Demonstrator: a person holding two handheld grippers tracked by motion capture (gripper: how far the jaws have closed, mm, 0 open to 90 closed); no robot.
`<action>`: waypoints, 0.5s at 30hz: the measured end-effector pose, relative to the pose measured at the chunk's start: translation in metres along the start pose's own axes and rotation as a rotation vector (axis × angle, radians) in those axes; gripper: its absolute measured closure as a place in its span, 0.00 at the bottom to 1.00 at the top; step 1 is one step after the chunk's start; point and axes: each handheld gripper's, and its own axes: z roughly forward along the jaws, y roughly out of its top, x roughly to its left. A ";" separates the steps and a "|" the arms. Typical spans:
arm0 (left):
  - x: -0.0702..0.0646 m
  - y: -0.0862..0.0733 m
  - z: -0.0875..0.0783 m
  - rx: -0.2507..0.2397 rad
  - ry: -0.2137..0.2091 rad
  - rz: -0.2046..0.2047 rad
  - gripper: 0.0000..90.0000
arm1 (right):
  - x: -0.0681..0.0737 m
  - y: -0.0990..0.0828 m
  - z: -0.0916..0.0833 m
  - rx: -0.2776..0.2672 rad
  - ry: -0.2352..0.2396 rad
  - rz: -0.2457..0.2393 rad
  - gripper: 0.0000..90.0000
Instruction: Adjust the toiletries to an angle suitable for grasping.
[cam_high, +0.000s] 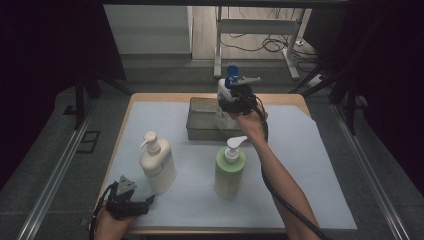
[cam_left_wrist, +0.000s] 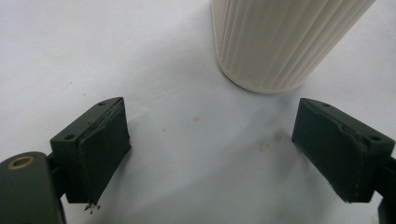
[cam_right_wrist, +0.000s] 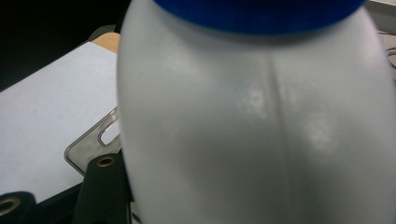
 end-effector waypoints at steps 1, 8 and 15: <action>0.000 0.000 0.000 0.000 0.000 0.000 0.12 | 0.000 -0.001 0.000 0.001 0.001 0.000 0.44; 0.000 0.000 0.000 0.000 0.000 0.000 0.12 | 0.001 -0.008 0.005 0.018 0.004 0.000 0.44; 0.000 0.000 0.000 -0.001 -0.001 -0.001 0.12 | 0.000 -0.017 0.012 0.037 -0.003 -0.002 0.44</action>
